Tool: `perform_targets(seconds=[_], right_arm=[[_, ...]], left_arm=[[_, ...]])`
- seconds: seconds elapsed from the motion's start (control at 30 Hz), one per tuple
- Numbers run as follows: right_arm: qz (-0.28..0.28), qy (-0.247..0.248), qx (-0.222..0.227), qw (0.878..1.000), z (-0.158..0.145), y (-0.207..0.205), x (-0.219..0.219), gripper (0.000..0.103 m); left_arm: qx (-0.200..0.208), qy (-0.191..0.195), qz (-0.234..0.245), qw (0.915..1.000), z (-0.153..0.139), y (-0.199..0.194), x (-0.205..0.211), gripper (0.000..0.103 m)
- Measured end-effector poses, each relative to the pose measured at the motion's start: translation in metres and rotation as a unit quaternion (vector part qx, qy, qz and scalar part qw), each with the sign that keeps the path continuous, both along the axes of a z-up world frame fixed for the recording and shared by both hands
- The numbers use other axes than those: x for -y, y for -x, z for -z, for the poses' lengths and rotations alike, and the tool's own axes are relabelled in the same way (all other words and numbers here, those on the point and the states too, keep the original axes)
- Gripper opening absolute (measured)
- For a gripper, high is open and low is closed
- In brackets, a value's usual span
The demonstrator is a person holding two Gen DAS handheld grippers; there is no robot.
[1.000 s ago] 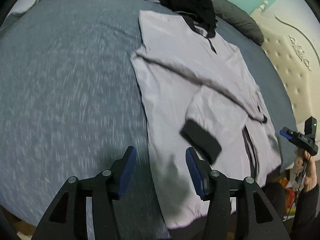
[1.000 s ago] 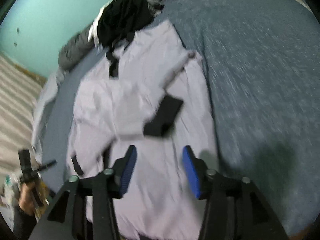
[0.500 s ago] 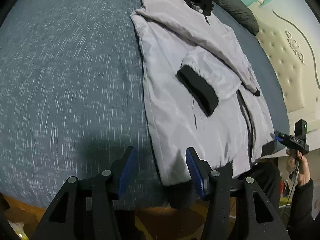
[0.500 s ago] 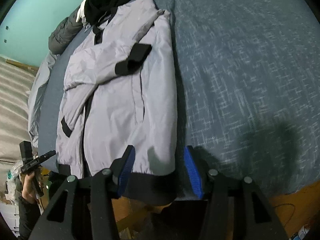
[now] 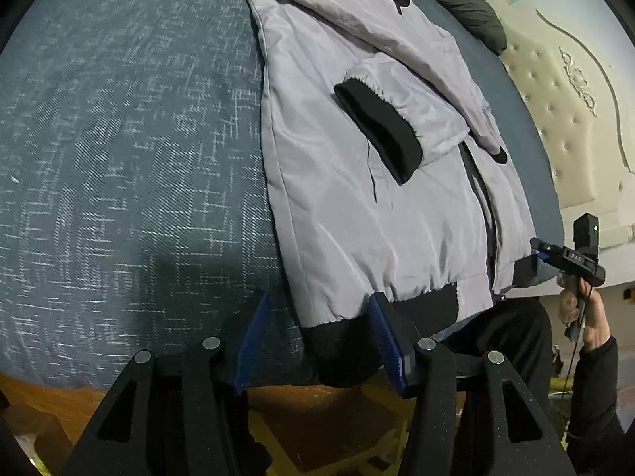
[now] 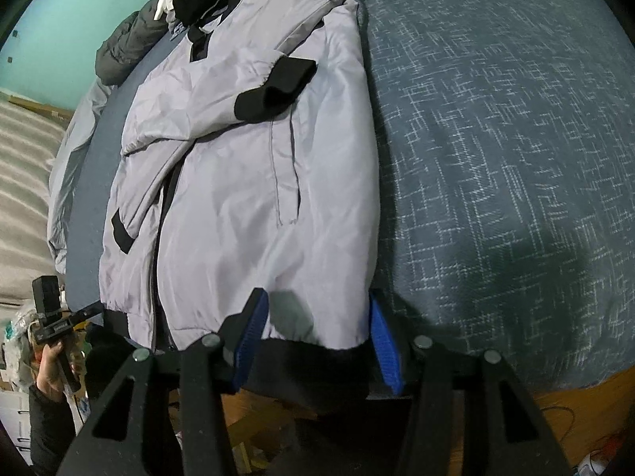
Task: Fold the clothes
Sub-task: 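Grasp the black jacket hem with both grippers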
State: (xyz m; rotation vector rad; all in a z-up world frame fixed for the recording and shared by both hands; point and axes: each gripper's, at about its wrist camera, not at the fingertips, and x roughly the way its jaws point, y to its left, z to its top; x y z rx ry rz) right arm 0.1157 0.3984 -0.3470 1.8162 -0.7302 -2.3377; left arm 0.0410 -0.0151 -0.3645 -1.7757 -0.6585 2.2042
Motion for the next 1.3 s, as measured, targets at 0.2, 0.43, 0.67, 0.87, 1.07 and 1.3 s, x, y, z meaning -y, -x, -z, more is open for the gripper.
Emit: perform_targets(seconds=[0.2, 0.43, 0.67, 0.87, 1.07, 1.3], right_arm=[[0.0, 0.001, -0.002, 1.0, 0.0, -0.004, -0.002, 0.052], [-0.01, 0.002, -0.016, 1.0, -0.005, -0.005, 0.002, 0.051], [-0.001, 0.011, -0.004, 1.0, 0.005, -0.006, -0.001, 0.051], [-0.005, 0.012, -0.007, 1.0, 0.011, -0.008, 0.005, 0.047], [-0.017, 0.019, -0.042, 0.999, -0.014, -0.013, 0.011, 0.012], [-0.027, 0.042, -0.096, 0.994, -0.062, -0.017, 0.023, 0.01]], left_arm=[[-0.003, -0.006, 0.015, 0.9999, 0.002, 0.0, -0.01, 0.046], [-0.005, -0.015, 0.023, 0.9996, -0.001, -0.001, -0.014, 0.035], [0.017, -0.039, 0.014, 0.999, 0.012, -0.007, -0.009, 0.038], [0.005, -0.033, 0.017, 0.9993, 0.009, -0.012, -0.013, 0.035], [-0.034, -0.022, 0.04, 0.9984, -0.025, -0.016, -0.019, 0.019], [-0.08, -0.016, 0.057, 0.995, -0.082, -0.022, -0.018, 0.017]])
